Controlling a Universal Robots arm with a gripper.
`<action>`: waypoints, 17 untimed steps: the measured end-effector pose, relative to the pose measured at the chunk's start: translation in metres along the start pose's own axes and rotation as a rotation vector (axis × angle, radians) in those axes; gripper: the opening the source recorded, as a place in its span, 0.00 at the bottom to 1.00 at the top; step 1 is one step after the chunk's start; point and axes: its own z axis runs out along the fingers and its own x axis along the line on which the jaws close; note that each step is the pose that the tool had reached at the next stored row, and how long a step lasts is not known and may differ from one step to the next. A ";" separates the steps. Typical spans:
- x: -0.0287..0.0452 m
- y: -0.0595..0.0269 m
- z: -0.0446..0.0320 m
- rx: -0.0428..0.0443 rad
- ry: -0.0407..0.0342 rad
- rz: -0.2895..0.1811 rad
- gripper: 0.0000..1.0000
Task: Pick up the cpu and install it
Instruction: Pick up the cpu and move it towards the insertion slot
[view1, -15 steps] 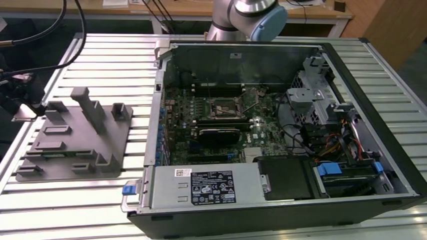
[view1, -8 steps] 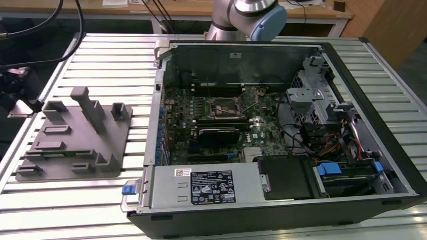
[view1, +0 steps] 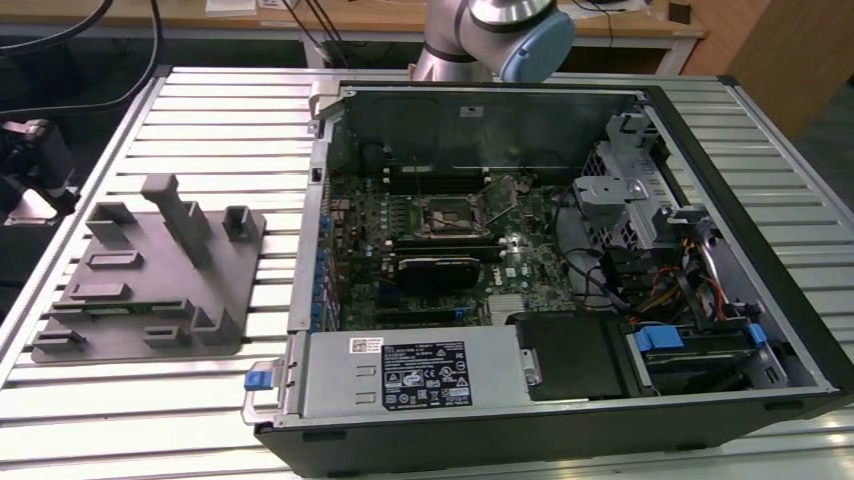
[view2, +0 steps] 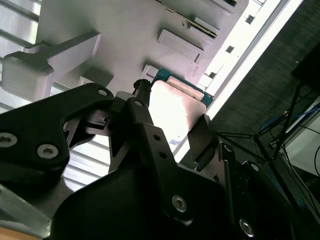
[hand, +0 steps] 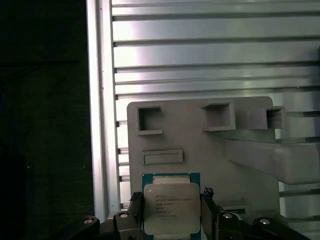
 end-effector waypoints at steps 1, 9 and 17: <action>-0.0001 0.0001 -0.0019 0.0000 -0.0001 0.000 0.55; -0.0007 0.0009 -0.0160 0.0000 0.0000 0.000 0.55; -0.0014 0.0017 -0.0315 -0.0001 -0.0001 0.000 0.55</action>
